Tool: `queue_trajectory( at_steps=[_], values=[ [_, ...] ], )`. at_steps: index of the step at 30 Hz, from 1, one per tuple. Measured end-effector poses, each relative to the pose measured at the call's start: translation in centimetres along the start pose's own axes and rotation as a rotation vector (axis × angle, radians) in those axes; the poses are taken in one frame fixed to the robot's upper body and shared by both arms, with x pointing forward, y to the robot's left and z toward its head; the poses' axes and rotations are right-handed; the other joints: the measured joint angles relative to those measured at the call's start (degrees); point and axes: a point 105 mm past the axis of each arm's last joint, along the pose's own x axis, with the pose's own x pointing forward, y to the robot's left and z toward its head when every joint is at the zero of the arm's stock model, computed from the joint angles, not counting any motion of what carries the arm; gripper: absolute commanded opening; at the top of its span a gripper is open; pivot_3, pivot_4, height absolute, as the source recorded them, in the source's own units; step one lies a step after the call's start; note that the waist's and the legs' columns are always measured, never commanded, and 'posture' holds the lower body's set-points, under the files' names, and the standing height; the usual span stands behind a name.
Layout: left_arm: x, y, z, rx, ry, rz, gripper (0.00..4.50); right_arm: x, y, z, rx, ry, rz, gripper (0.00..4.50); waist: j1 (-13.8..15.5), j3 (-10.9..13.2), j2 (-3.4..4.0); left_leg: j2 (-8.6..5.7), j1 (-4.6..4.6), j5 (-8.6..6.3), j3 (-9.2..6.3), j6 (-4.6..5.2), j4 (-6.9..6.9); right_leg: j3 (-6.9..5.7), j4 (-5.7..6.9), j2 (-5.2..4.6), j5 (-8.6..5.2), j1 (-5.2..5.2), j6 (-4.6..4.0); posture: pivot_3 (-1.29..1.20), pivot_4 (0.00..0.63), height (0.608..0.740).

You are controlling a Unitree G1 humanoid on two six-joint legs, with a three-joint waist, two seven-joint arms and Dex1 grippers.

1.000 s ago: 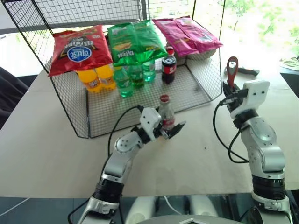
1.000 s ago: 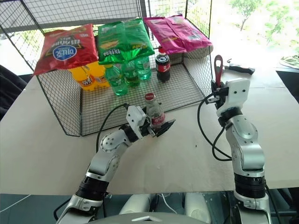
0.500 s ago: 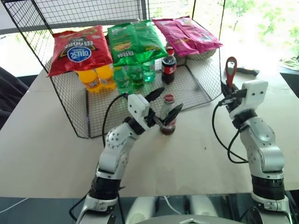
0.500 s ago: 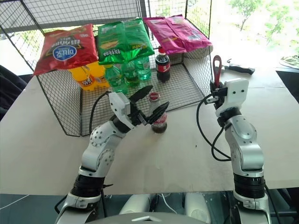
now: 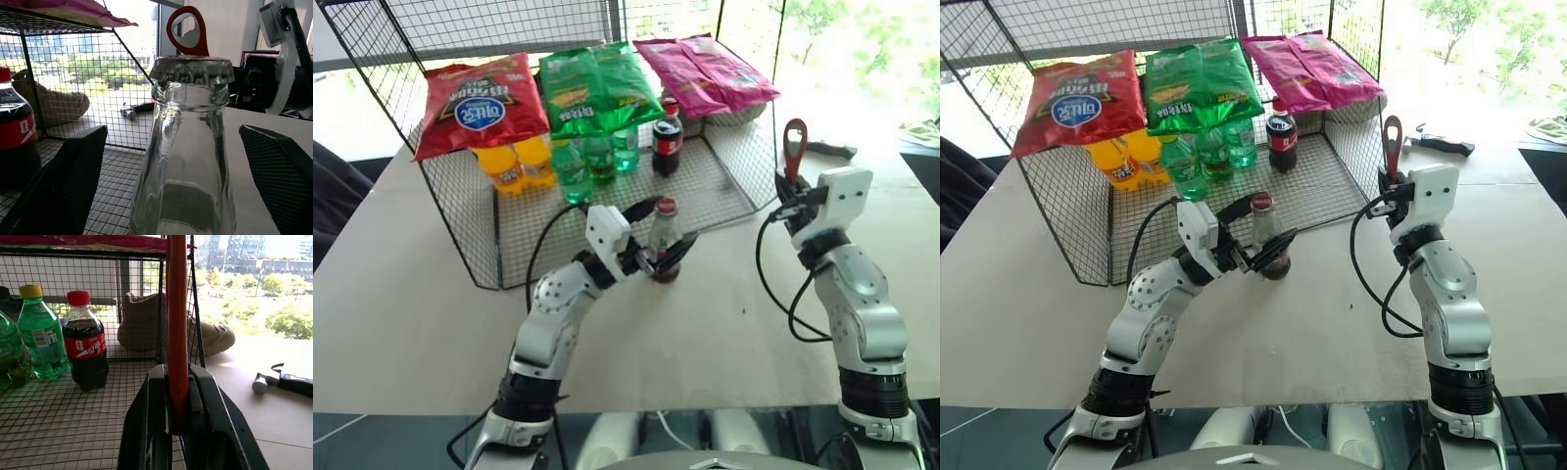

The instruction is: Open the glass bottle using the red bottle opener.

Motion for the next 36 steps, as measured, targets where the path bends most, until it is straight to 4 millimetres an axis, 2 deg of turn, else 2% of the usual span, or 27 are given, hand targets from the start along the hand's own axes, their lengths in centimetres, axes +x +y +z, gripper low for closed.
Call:
queue_trajectory(
  at_steps=[2, 3, 6, 7, 11, 14, 16, 19, 20, 21, 27, 31, 36],
  values=[
    [0.1, -0.1, 0.1, -0.003, -0.013, 0.0, 3.74, 0.0, 0.0, -0.1, 0.001, 0.002, -0.001, 0.0, 0.0, 0.0, 0.0, 0.0, 0.0, 0.0, 0.0, 0.0, 0.0, 0.01, 0.0, 0.0, 0.0, 0.0, 0.0, 0.0, 0.15, 0.74],
    [0.1, -0.1, 0.2, -0.002, -0.015, 0.0, 3.38, 0.0, 0.0, -0.1, 0.0, 0.003, -0.001, 0.0, -0.01, 0.0, 0.0, 0.0, 0.0, 0.0, 0.0, 0.0, 0.0, 0.01, 0.0, 0.0, 0.0, 0.0, 0.0, 0.0, 0.15, 0.74],
    [0.1, -0.1, 0.2, -0.002, -0.018, -0.003, 1.9, 0.0, 0.0, -0.1, 0.0, 0.002, -0.001, 0.0, -0.01, 0.0, 0.0, 0.0, 0.0, 0.0, 0.0, 0.0, 0.0, 0.0, 0.0, 0.0, 0.0, 0.0, 0.0, 0.0, 0.15, 0.74],
    [0.1, -0.1, 0.4, 0.006, -0.029, 0.0, 1.72, 0.0, 0.0, -0.1, 0.0, 0.002, 0.0, 0.0, 0.01, -0.01, 0.01, 0.0, 0.01, 0.0, 0.0, 0.0, 0.0, 0.0, 0.0, 0.0, 0.0, 0.01, 0.0, 0.0, 0.15, 0.74],
    [0.0, 0.0, 0.4, 0.012, -0.03, 0.002, 1.72, 0.1, 0.2, 0.1, -0.016, -0.003, 0.017, 0.0, -0.01, -0.02, 0.02, 0.0, 0.02, 0.0, 0.01, 0.0, 0.0, 0.01, 0.01, 0.0, 0.0, 0.01, 0.0, 0.0, 0.15, 0.74],
    [0.0, 0.0, 0.4, 0.015, -0.03, 0.002, 1.72, 0.3, 1.1, 0.6, -0.113, -0.021, 0.083, 0.0, -0.03, -0.02, 0.02, 0.0, 0.02, 0.0, 0.01, 0.0, 0.0, 0.01, 0.01, 0.01, 0.0, 0.01, 0.0, 0.0, 0.15, 0.74],
    [0.0, 0.0, 0.4, 0.015, -0.03, 0.002, 1.72, 0.3, 2.0, 1.1, -0.203, -0.057, 0.132, 0.0, -0.03, -0.03, 0.02, 0.0, 0.02, 0.0, 0.01, 0.0, 0.0, 0.0, 0.01, 0.01, 0.0, 0.01, 0.0, 0.0, 0.15, 0.74],
    [0.0, 0.0, 0.4, 0.013, -0.03, -0.002, 1.72, 0.0, 4.9, 2.3, -0.502, -0.189, 0.298, 0.0, -0.04, -0.03, 0.02, 0.0, 0.04, 0.0, 0.04, 0.0, 0.0, 0.0, 0.0, 0.05, 0.0, 0.01, 0.0, 0.0, 0.15, 0.74],
    [0.0, -0.1, 0.4, 0.01, -0.03, -0.005, 1.72, -0.2, 5.7, 2.5, -0.555, -0.223, 0.337, 0.0, -0.05, -0.05, 0.0, 0.0, 0.05, 0.0, 0.04, 0.0, 0.0, 0.0, 0.0, 0.06, 0.0, 0.02, 0.0, 0.0, 0.15, 0.74],
    [0.0, -0.1, 0.4, -0.002, -0.036, -0.011, 1.72, -0.5, 6.9, 2.3, -0.644, -0.285, 0.399, 0.0, -0.02, -0.1, -0.07, 0.0, 0.06, 0.01, 0.03, -0.01, 0.0, -0.02, 0.01, 0.06, 0.0, 0.03, 0.0, 0.0, 0.15, 0.74],
    [-0.1, 0.0, 0.4, -0.035, -0.041, -0.023, 1.72, -1.2, 9.2, -0.8, -0.866, -0.419, 0.558, 0.0, -0.06, -0.13, -0.11, 0.01, 0.09, 0.01, 0.06, -0.01, 0.13, 0.02, 0.04, 0.25, 0.01, 0.09, 0.03, 0.0, 0.15, 0.74],
    [-0.3, 0.1, 0.4, -0.049, -0.042, -0.036, 1.72, -0.5, 9.6, -0.8, -0.931, -0.521, 0.555, 0.0, 0.01, -0.17, -0.13, 0.05, 0.12, 0.01, 0.04, -0.02, 0.13, 0.02, 0.04, 0.31, 0.01, 0.11, 0.02, 0.0, 0.15, 0.74],
    [-0.5, 0.3, 0.4, -0.046, -0.038, -0.032, 1.72, 0.3, 10.1, -1.3, -0.933, -0.569, 0.553, 0.0, -0.07, -0.21, -0.12, 0.05, 0.15, 0.02, 0.07, -0.03, 0.14, 0.05, 0.05, 0.31, 0.01, 0.13, 0.02, 0.0, 0.15, 0.74]
  ],
)
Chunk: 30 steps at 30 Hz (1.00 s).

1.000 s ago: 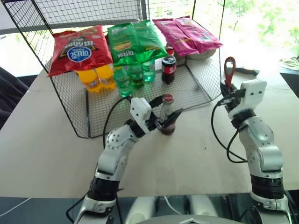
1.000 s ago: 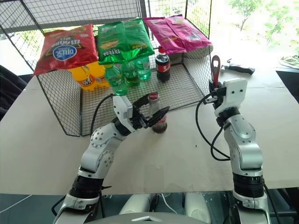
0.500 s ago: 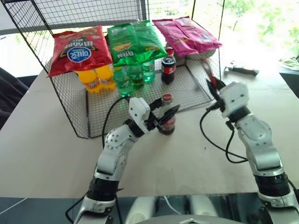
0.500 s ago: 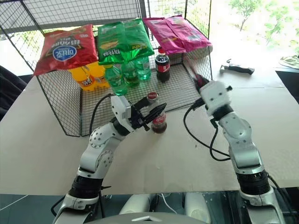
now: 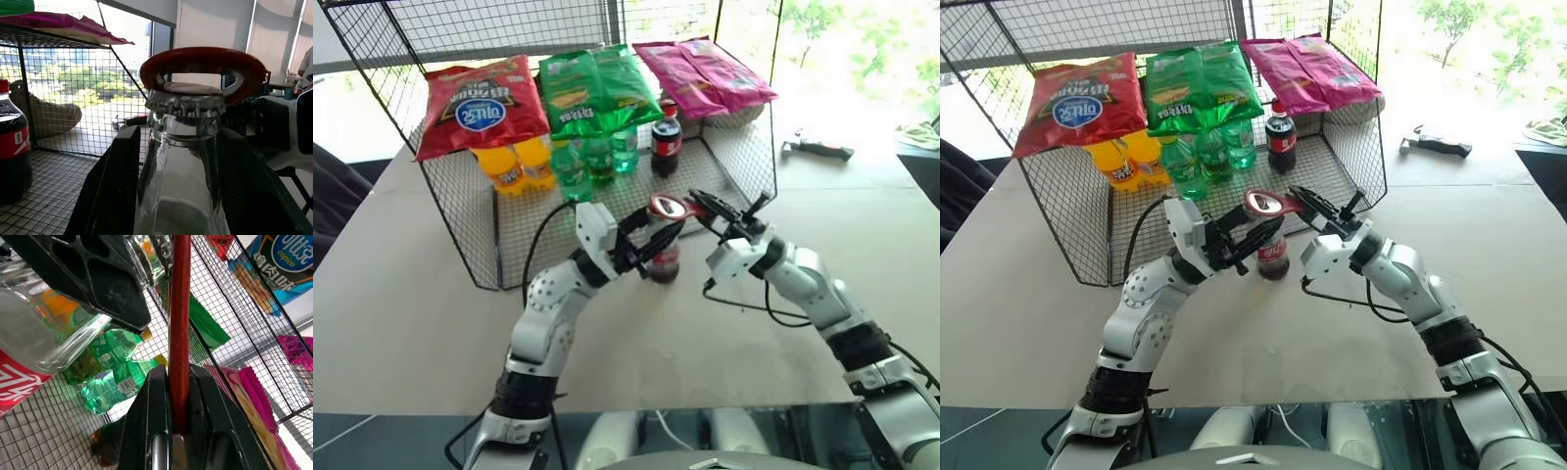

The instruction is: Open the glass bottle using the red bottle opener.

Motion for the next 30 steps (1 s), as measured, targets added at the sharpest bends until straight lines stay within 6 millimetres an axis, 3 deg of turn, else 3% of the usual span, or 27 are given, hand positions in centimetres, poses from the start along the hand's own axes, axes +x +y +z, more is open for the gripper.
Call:
queue_trajectory(
  at_steps=[7, 16, 30],
  values=[
    [-0.1, 0.1, -0.2, 0.012, 0.011, 0.001, 1.72, 0.1, 1.5, -0.5, 0.087, -0.018, 0.014, 0.0, -0.08, -0.23, 0.01, 0.03, 0.15, 0.01, 0.01, -0.01, 0.01, 0.03, 0.03, 0.03, 0.0, 0.14, -0.01, 0.0, 0.15, 0.74],
    [-0.2, 0.3, -0.6, 0.011, 0.03, 0.012, 1.72, 0.7, 3.0, -1.0, 0.201, -0.021, 0.002, 0.0, -0.16, -0.32, 0.11, 0.08, 1.14, 0.0, 0.16, -0.01, -0.27, 0.21, -0.02, 0.09, -0.01, 0.93, -0.02, 0.0, 0.15, 0.74],
    [0.2, 0.4, -0.6, 0.004, 0.036, 0.007, 1.72, 0.9, -0.1, -2.0, -0.135, -0.119, 0.117, 0.0, -0.13, -0.35, 0.17, 0.08, 1.13, 0.0, 0.17, -0.01, -0.31, 0.22, -0.04, 0.1, -0.01, 0.9, -0.02, 0.0, 0.15, 0.74]
  ],
)
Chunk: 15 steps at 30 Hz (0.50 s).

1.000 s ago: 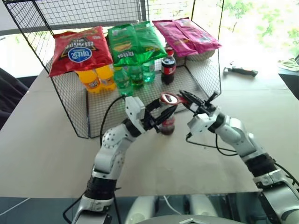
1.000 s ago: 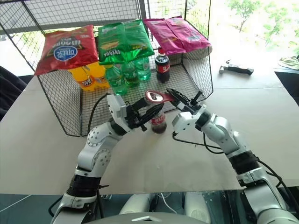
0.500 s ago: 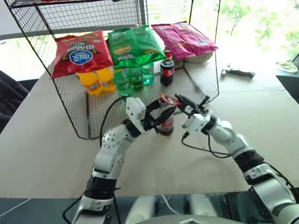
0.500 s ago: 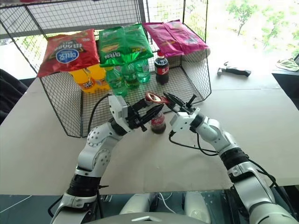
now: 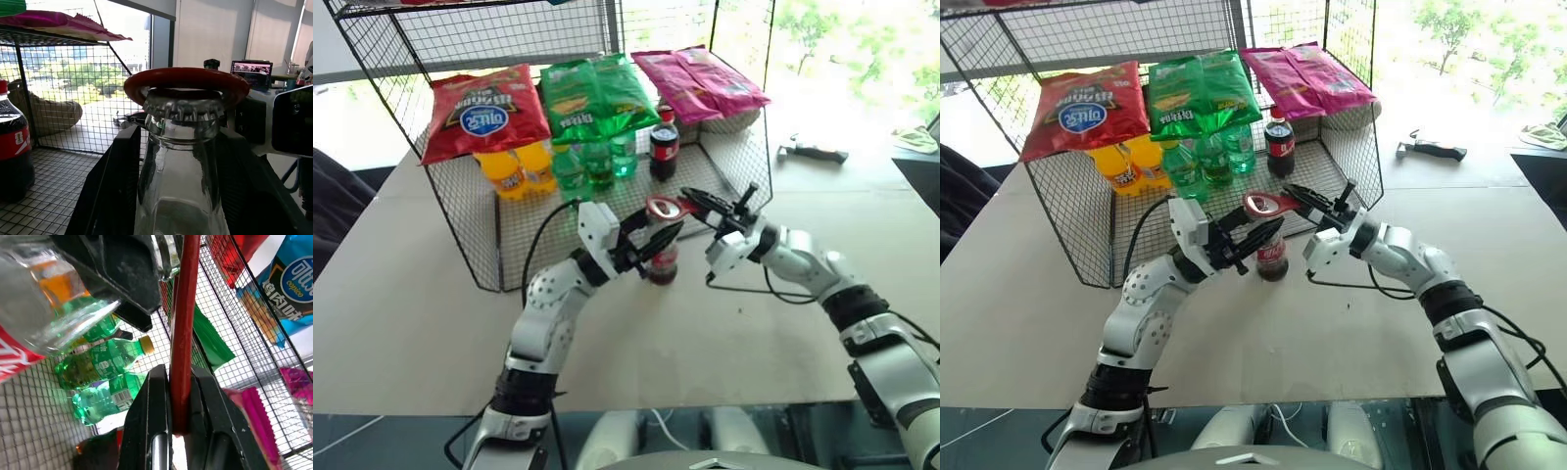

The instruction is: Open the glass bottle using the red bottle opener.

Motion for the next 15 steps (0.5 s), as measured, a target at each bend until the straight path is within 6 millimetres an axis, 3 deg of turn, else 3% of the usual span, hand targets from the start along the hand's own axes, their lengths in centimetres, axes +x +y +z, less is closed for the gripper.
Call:
queue_trajectory(
  at_steps=[15],
  values=[
    [0.1, -0.1, 0.0, -0.007, -0.005, 0.004, 1.72, 0.3, -1.3, -0.6, -0.126, -0.036, 0.052, 0.0, 0.19, 0.02, 0.01, 0.0, -0.05, 0.0, 0.01, 0.0, -0.01, 0.01, -0.02, -0.01, 0.0, -0.03, 0.0, 0.0, 0.15, 0.74]
  ],
)
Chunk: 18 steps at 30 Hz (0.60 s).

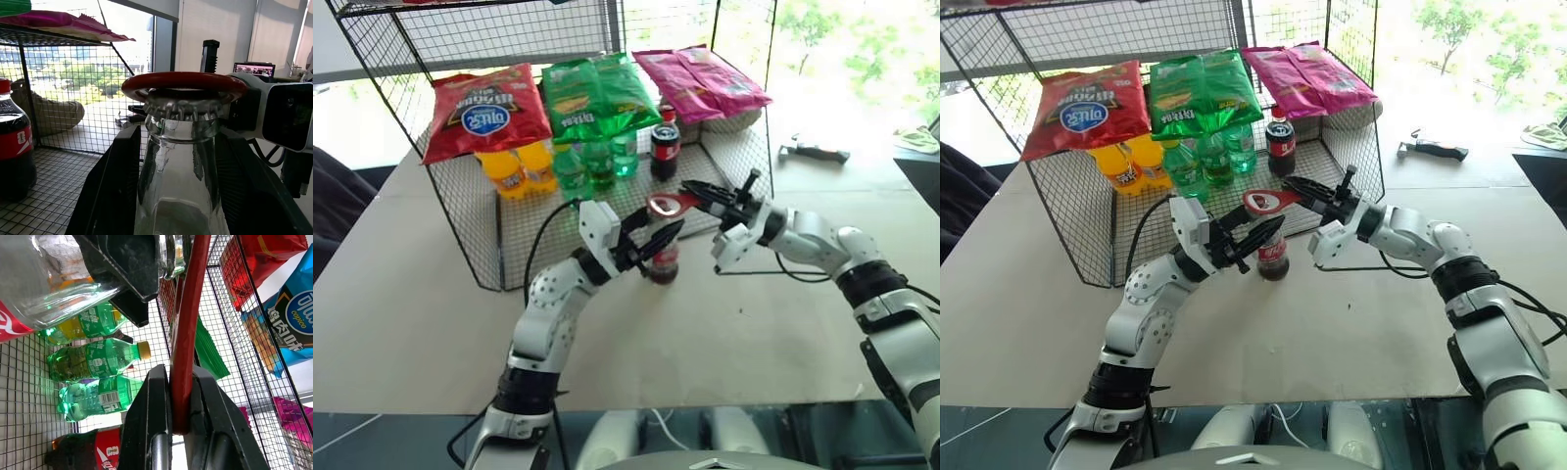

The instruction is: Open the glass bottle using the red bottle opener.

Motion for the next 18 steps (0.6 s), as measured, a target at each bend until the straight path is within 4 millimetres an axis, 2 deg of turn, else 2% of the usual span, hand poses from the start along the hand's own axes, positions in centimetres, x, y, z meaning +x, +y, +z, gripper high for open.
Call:
queue_trajectory(
  at_steps=[18],
  values=[
    [0.15, -0.23, 0.06, -0.004, -0.006, -0.003, 1.72, -0.15, -0.96, -0.26, -0.173, -0.036, 0.001, 0.0, 0.17, 0.05, 0.01, -0.03, -0.14, 0.0, 0.0, 0.0, 0.0, 0.0, -0.02, -0.02, 0.0, -0.13, 0.0, 0.0, 0.15, 0.74]
  ],
)
